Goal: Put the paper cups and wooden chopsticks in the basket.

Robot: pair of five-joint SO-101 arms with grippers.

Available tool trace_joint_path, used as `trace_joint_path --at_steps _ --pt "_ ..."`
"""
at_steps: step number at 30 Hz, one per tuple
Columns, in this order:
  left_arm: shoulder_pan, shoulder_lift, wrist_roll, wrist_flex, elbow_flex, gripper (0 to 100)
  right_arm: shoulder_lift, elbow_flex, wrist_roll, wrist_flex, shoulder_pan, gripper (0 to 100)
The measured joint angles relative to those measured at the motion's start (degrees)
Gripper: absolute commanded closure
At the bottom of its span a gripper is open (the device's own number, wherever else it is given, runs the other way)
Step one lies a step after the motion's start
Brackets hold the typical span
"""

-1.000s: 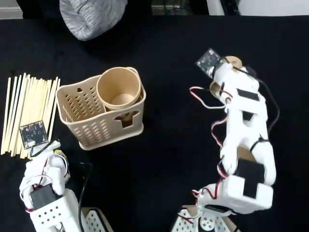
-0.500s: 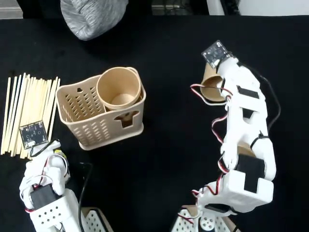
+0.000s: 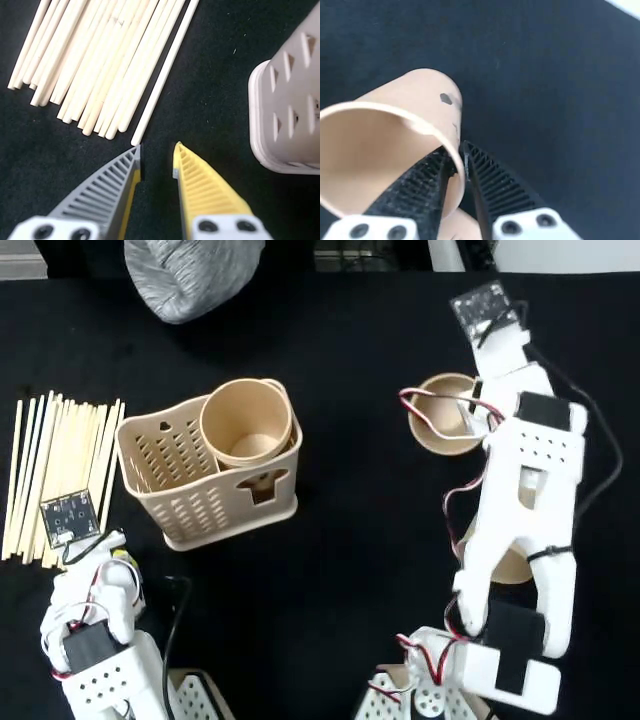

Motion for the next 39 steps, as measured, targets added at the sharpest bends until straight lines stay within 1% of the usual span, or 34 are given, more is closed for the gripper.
trace_joint_path --at_steps 8,12,17,24,31,39 --pt "0.00 0.00 0.00 0.00 0.00 88 -1.14 -19.43 -9.85 25.93 -6.51 98.7" --pt "0.00 0.00 0.00 0.00 0.00 88 -1.14 -29.71 -14.77 33.32 -11.25 98.7" --pt "0.00 0.00 0.00 0.00 0.00 88 -1.58 -41.76 -18.46 39.91 -19.08 98.7" --pt "0.00 0.00 0.00 0.00 0.00 88 -1.76 -53.54 -21.71 42.20 -30.33 98.7" --pt "0.00 0.00 0.00 0.00 0.00 88 -1.76 -55.65 -22.77 42.29 -39.65 98.7" --pt "0.00 0.00 0.00 0.00 0.00 88 1.14 -55.47 -22.77 42.29 -41.14 98.7"
